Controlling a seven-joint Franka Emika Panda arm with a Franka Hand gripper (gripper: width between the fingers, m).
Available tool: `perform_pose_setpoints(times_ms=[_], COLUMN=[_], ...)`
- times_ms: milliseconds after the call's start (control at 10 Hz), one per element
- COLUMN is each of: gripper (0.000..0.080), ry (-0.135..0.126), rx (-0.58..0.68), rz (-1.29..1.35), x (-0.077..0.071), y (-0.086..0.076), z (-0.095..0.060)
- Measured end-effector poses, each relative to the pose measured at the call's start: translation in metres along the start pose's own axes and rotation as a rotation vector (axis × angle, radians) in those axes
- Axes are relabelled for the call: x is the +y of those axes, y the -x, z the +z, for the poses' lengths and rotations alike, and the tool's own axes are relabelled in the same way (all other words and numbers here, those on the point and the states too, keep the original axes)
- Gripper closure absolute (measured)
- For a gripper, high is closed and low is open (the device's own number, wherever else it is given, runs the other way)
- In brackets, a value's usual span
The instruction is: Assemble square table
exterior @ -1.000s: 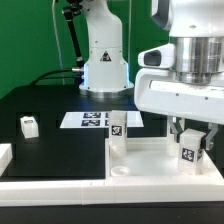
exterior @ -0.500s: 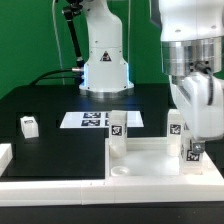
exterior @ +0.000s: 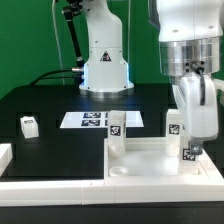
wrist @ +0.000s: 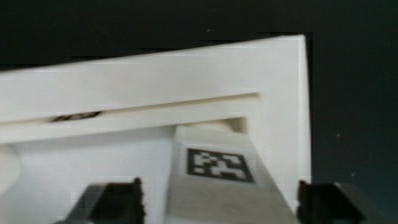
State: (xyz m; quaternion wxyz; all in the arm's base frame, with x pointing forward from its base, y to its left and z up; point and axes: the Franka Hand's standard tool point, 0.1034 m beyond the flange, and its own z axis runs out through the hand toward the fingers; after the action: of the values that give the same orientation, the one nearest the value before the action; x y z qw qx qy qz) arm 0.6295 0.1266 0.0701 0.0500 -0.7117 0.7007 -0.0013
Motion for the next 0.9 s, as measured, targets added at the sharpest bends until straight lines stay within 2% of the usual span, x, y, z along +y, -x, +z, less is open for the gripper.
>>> perform_pose_setpoints(times_ms=[100, 200, 300, 700, 900], gripper=[0.0210, 0.0210, 0.0162, 0.0151, 0.0151], ry=[-0.035, -0.056, -0.050, -0.043, -0.015], rx=[0.009, 0.017, 0.019, 0.035, 0.064], rz=[-0.233, -0.433, -0.451, -0.780, -1.114], x=[-0.002, -0.002, 0.002, 0.000, -0.006], y=[0.006, 0.006, 0.009, 0.004, -0.005], z=[0.002, 0.004, 0.004, 0.004, 0.002])
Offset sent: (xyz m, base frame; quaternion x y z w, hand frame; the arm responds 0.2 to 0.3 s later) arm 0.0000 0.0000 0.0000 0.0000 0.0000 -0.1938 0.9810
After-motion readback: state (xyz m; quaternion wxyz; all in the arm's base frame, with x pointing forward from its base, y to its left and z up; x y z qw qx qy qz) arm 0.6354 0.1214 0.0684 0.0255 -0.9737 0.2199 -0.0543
